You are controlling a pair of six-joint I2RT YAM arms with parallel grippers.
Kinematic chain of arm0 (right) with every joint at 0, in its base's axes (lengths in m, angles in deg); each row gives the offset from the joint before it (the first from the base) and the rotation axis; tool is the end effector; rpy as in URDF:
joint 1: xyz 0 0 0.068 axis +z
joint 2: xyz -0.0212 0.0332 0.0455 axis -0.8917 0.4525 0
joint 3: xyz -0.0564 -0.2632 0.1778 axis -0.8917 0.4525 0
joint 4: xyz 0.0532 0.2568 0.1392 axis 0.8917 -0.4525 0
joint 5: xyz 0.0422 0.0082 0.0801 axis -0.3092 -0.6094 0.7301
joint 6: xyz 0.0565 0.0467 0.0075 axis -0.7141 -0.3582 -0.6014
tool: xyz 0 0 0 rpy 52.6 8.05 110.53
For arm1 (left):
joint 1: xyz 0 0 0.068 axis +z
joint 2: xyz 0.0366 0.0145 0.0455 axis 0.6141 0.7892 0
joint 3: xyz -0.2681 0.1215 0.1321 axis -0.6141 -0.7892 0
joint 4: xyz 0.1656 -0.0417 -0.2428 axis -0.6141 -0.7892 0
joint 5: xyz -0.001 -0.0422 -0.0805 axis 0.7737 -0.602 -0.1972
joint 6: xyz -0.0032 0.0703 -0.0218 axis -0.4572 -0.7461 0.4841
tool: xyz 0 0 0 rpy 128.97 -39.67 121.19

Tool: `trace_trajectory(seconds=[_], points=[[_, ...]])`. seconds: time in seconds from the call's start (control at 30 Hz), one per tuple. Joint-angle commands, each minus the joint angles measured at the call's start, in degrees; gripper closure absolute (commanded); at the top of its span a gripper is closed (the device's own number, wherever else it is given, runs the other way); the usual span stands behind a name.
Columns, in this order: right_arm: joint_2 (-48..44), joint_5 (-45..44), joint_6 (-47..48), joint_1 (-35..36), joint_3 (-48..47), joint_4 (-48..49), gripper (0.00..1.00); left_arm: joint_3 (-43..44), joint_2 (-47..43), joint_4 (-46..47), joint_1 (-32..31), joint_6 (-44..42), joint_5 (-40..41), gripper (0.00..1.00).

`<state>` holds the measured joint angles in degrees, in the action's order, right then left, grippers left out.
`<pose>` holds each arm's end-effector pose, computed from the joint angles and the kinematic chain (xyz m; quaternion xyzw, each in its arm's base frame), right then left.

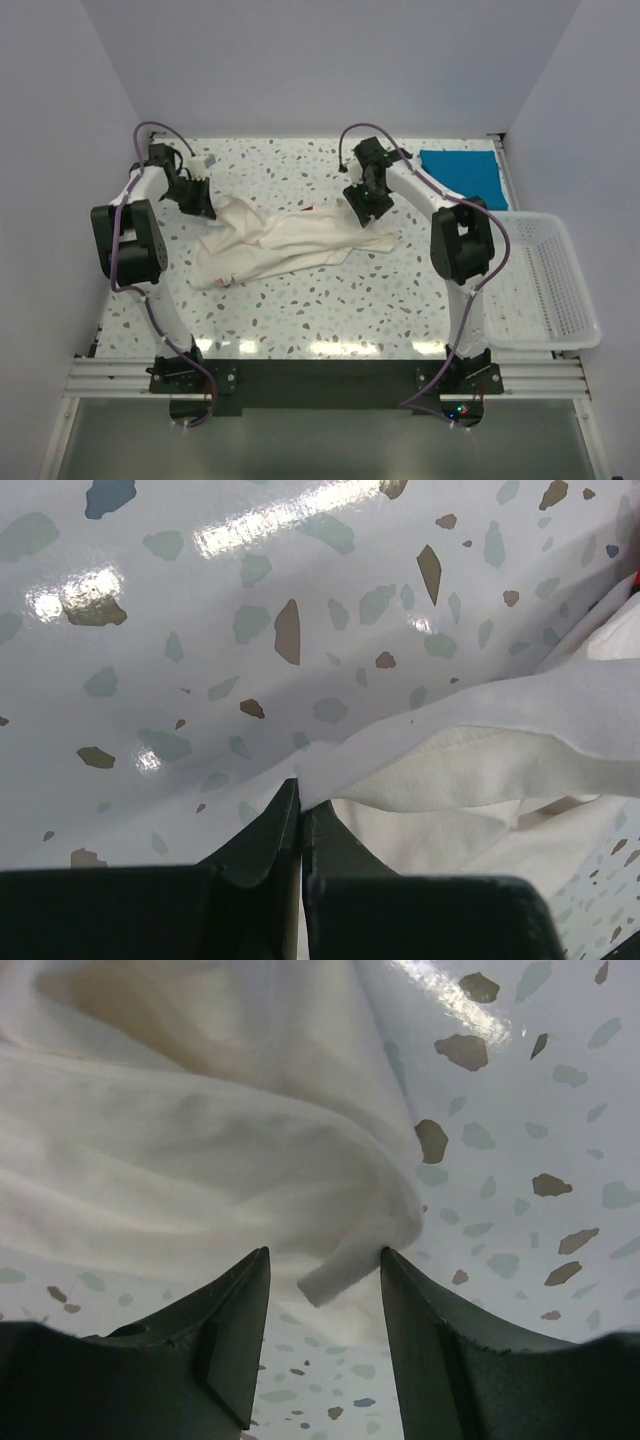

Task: Fold and stack the t-shirts
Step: Flatten the tshirt out

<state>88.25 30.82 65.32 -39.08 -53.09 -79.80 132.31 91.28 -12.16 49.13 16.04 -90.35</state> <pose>0.4731 0.2136 0.2183 -0.2868 0.9447 0.0413 0.1536 0.4709 0.0623 0.1947 0.0937 0.9510 -0.2103 0.2062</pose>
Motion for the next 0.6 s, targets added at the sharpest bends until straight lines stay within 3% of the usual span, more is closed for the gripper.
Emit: trace_trajectory(seconds=[0.0, 0.23, 0.47, 0.57], points=[[2.56, -5.81, -1.37, -0.81, -2.01, -0.53, 0.49, -0.58, -3.2, 0.46, 0.36, -1.47, 0.14, 1.0], [3.46, -7.84, -1.37, -2.3, -1.22, -1.06, 0.52, -1.28, -3.46, 0.46, 0.36, -1.99, 0.49, 1.0], [2.22, -3.64, 0.39, -4.94, -2.98, -2.29, 0.52, -1.63, -3.2, 0.81, 0.44, -2.26, 0.14, 1.0], [3.01, 0.56, 0.74, -5.46, -4.2, -3.08, 0.62, -0.76, -2.76, 0.28, 0.44, -2.43, -0.13, 1.0]])
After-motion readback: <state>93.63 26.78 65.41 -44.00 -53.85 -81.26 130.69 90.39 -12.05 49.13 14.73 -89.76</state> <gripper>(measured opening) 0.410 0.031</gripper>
